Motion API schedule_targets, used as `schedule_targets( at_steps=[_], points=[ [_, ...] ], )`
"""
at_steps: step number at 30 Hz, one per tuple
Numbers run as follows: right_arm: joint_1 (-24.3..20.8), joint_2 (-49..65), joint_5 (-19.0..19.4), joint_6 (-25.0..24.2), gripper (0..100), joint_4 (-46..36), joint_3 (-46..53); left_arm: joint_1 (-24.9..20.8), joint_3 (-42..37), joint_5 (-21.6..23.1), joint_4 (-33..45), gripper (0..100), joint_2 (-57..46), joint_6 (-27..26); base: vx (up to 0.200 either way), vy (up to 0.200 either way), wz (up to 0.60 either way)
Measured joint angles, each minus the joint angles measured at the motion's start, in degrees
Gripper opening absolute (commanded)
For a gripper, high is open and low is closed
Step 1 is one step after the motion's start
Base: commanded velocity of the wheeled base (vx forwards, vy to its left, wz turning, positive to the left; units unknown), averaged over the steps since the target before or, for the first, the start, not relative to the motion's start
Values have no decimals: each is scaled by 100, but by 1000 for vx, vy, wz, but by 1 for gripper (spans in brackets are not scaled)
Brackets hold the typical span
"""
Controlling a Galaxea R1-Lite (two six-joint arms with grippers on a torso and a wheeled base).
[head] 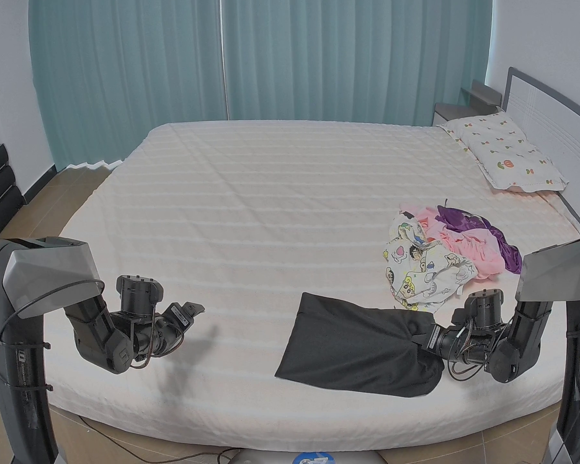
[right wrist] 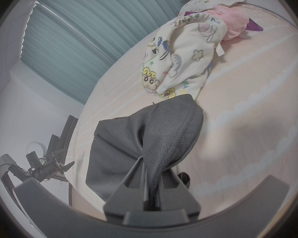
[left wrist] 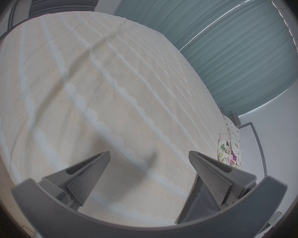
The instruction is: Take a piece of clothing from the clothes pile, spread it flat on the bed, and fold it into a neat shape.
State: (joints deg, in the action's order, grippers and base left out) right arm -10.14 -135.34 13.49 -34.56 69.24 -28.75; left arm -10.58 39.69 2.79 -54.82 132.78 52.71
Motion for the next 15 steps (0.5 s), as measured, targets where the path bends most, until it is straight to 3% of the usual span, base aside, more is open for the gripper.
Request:
schedule_targets(
  at_steps=[8,15],
  points=[
    [-5,15,2,216,0,-2,133,2,0,0,0,100,0,0,0,-200,0],
    [6,-13,0,249,0,0,162,4,-1,2,0,100,0,0,-29,0,0]
  ],
)
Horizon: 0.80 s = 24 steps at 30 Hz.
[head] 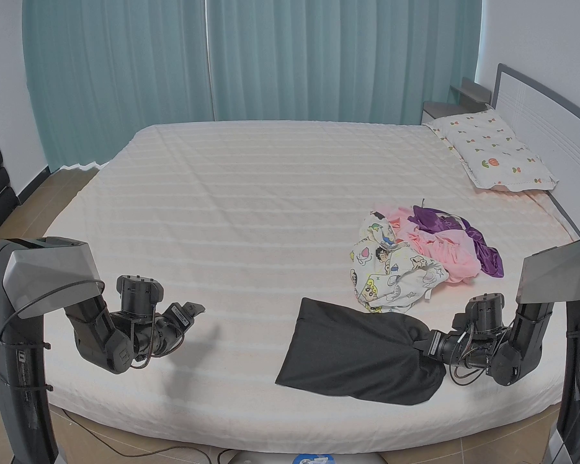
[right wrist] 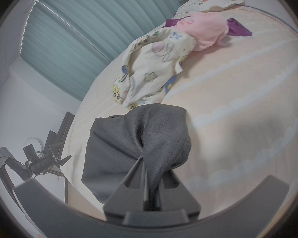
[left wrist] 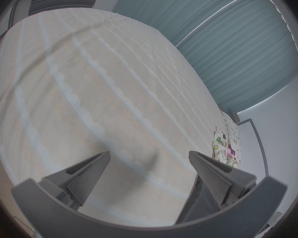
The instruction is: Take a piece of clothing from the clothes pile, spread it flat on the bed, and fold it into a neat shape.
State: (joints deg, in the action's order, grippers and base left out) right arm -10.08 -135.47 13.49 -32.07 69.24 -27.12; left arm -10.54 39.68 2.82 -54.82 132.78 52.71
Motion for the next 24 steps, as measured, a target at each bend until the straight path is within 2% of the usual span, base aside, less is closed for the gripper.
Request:
schedule_targets(
  at_steps=[17,24],
  points=[
    [-2,-11,-6,-6,0,28,-2,-20,12,-2,17,100,5,0,-200,0,0],
    [44,-6,-6,-13,0,77,-44,-20,9,0,11,100,5,-2,0,0,0]
  ],
)
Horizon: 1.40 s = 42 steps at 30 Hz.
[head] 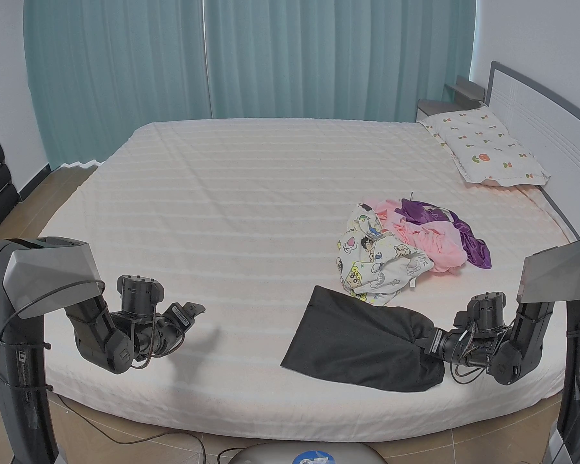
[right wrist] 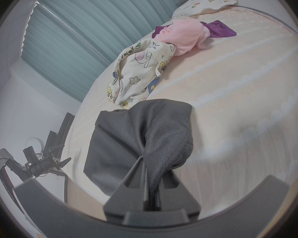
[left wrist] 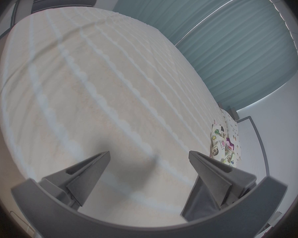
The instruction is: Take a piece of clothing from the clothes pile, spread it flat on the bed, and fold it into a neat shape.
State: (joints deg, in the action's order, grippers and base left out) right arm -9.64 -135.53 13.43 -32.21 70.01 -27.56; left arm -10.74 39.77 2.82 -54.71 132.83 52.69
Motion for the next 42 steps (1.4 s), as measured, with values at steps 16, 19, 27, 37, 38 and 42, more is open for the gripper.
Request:
schedule_targets(
  at_steps=[16,19,27,37,38,42],
  points=[
    [334,-10,6,22,0,-73,-311,7,11,-2,-2,100,2,-2,0,-138,0],
    [384,-13,5,29,0,-74,-322,0,2,0,-2,100,2,-2,0,-200,0],
    [463,-35,13,24,0,-79,-399,-2,-11,-2,-2,100,2,-2,0,-200,0],
    [562,-115,27,22,0,-9,-641,-2,-11,0,-2,100,0,0,0,-200,0],
    [562,-126,28,22,0,6,-669,-2,-11,0,-2,100,0,0,0,-200,0],
    [562,-179,39,7,0,28,-794,-2,-7,0,-2,100,2,-2,0,-150,0]
  ],
)
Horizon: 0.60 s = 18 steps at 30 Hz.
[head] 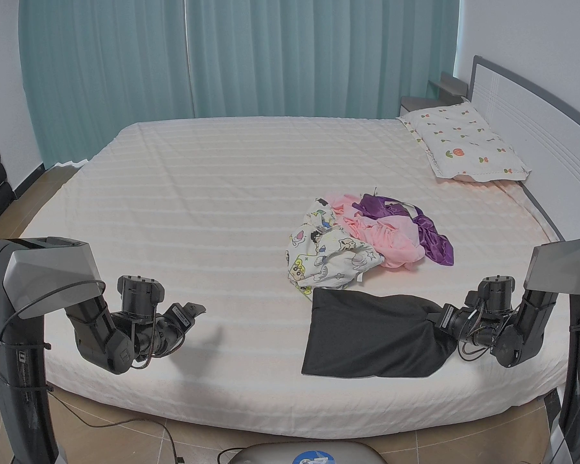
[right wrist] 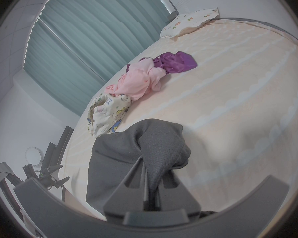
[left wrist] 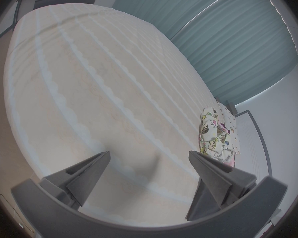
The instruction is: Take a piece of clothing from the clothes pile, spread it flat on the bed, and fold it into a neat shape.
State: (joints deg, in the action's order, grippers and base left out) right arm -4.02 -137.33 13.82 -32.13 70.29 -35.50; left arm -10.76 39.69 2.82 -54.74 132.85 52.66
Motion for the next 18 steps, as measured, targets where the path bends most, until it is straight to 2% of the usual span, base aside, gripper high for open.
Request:
schedule_targets(
  at_steps=[3,4,12,18],
  points=[
    [-22,-90,2,6,0,177,-61,-4,2,0,0,100,0,-1,0,0,0],
    [-40,-132,0,11,100,251,-69,-4,2,-2,0,100,0,-4,0,0,0],
    [-82,-335,-33,-54,100,635,-176,-4,0,-9,0,100,0,-4,0,0,0],
    [127,-366,-34,-141,100,670,-210,0,5,-20,-6,100,4,-4,0,0,0]
  ],
)
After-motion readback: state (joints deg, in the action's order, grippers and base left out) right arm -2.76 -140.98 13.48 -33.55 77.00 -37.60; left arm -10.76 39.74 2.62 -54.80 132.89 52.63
